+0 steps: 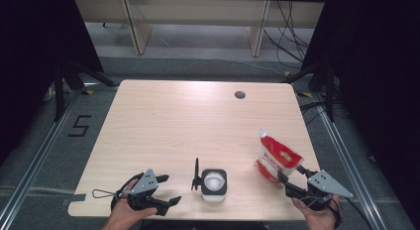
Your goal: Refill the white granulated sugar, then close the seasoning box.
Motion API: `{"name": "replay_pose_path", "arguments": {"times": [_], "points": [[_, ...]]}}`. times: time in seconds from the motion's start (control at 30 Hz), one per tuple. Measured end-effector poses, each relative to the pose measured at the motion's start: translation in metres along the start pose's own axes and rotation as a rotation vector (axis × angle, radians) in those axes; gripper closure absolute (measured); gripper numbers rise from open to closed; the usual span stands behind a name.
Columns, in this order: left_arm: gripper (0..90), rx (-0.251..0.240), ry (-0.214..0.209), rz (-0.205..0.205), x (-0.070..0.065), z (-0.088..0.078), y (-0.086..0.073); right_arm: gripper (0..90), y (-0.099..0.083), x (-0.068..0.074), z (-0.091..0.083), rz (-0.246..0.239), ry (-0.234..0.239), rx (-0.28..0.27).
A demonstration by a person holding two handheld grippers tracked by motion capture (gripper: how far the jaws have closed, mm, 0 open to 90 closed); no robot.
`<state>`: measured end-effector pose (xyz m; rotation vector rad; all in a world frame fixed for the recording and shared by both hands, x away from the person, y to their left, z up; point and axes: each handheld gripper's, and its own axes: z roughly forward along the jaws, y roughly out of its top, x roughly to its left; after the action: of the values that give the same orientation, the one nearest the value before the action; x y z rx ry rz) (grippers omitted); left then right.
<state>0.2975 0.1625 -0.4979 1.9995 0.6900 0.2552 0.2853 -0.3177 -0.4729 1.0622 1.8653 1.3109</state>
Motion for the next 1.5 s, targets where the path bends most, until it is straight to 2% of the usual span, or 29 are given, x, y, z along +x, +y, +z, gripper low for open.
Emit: {"name": "replay_pose_path", "arguments": {"times": [0.03,0.07,0.1,0.13,0.17,0.23,0.33,0.4,0.47,0.5,0.53,0.57,0.7,0.73,0.8,0.87,0.9,0.93,0.97,1.0,1.07,1.13,1.17,1.2,1.27,1.3,1.37,1.43,1.5], "points": [[17.4,0.004,0.0,0.008,0.0,-0.002,0.001,34.6,-0.001,0.002,-0.002,0.033,-0.006,-0.003],[17.4,0.001,0.002,0.004,0.0,-0.003,0.001,34.0,-0.002,0.003,-0.002,0.052,0.016,-0.002],[17.4,-0.003,-0.001,0.0,0.0,-0.003,0.001,33.8,-0.002,0.005,-0.005,0.054,-0.014,0.017],[17.4,-0.009,-0.001,-0.008,-0.001,-0.004,0.001,33.5,-0.004,0.004,-0.005,0.034,-0.025,-0.008],[17.4,-0.01,-0.004,-0.012,-0.001,-0.004,0.002,33.1,-0.004,0.006,-0.008,0.057,-0.02,0.005],[17.4,-0.015,-0.006,0.005,0.0,-0.006,0.003,31.4,-0.004,0.007,-0.011,0.039,-0.034,0.011],[17.4,-0.037,-0.003,-0.026,-0.002,-0.008,0.005,30.3,-0.007,0.008,-0.016,0.026,-0.06,0.005],[17.4,-0.04,-0.008,0.01,0.0,-0.01,0.007,29.6,-0.009,0.01,-0.019,0.031,-0.066,0.013],[17.8,-0.04,-0.002,0.002,0.0,-0.01,0.007,27.3,-0.01,0.012,-0.023,0.042,-0.072,0.043],[18.1,-0.038,-0.003,0.002,0.0,-0.009,0.006,27.1,-0.011,0.013,-0.024,0.055,-0.066,0.024],[18.5,-0.029,0.004,-0.028,-0.001,-0.009,0.005,27.0,-0.012,0.015,-0.026,0.057,-0.07,0.021],[18.9,-0.021,0.005,-0.02,-0.001,-0.009,0.005,26.5,-0.012,0.014,-0.027,0.045,-0.07,0.008],[19.8,-0.022,0.011,-0.016,-0.002,-0.009,0.006,25.4,-0.013,0.022,-0.032,0.05,-0.045,0.044],[20.0,-0.015,0.01,0.003,-0.001,-0.01,0.007,25.1,-0.014,0.024,-0.033,0.065,-0.039,0.046],[20.3,-0.019,0.009,0.004,0.0,-0.011,0.008,24.9,-0.014,0.026,-0.034,0.045,-0.032,0.045],[21.2,-0.026,0.026,-0.035,-0.003,-0.012,0.008,24.6,-0.015,0.029,-0.034,0.062,-0.006,0.049],[21.8,-0.02,0.022,-0.012,0.0,-0.012,0.008,24.5,-0.015,0.031,-0.035,0.071,-0.012,0.059],[22.0,-0.023,0.022,-0.02,-0.001,-0.012,0.009,24.4,-0.015,0.029,-0.034,0.024,-0.013,0.053],[22.2,-0.017,0.024,-0.017,-0.001,-0.012,0.009,24.4,-0.015,0.032,-0.034,0.049,-0.014,0.056],[22.7,-0.016,0.025,-0.017,-0.001,-0.012,0.009,24.4,-0.015,0.033,-0.034,0.039,-0.016,0.046],[25.9,-0.023,0.021,-0.038,-0.003,-0.012,0.009,24.4,-0.014,0.034,-0.033,0.041,0.002,0.062],[29.6,-0.027,0.008,-0.003,-0.001,-0.013,0.01,24.4,-0.015,0.035,-0.033,0.032,-0.008,0.06],[32.6,-0.03,0.008,-0.02,-0.003,-0.013,0.011,24.4,-0.015,0.036,-0.033,0.043,0.001,0.062],[35.0,-0.042,0.019,-0.01,-0.003,-0.015,0.012,24.4,-0.015,0.036,-0.032,0.021,0.001,0.061],[42.7,-0.056,0.016,0.014,-0.003,-0.017,0.013,24.5,-0.015,0.035,-0.031,0.002,-0.006,0.047],[46.4,-0.078,0.019,-0.002,-0.004,-0.018,0.012,24.5,-0.014,0.038,-0.031,0.048,0.013,0.068],[56.9,-0.087,0.028,-0.007,-0.004,-0.021,0.012,24.6,-0.014,0.039,-0.03,0.031,0.022,0.068],[66.8,-0.127,0.035,-0.016,-0.004,-0.022,0.013,24.9,-0.014,0.041,-0.029,0.022,0.026,0.075],[75.1,-0.141,0.053,0.005,-0.005,-0.024,0.015,25.3,-0.014,0.042,-0.028,0.014,0.034,0.083]]}}
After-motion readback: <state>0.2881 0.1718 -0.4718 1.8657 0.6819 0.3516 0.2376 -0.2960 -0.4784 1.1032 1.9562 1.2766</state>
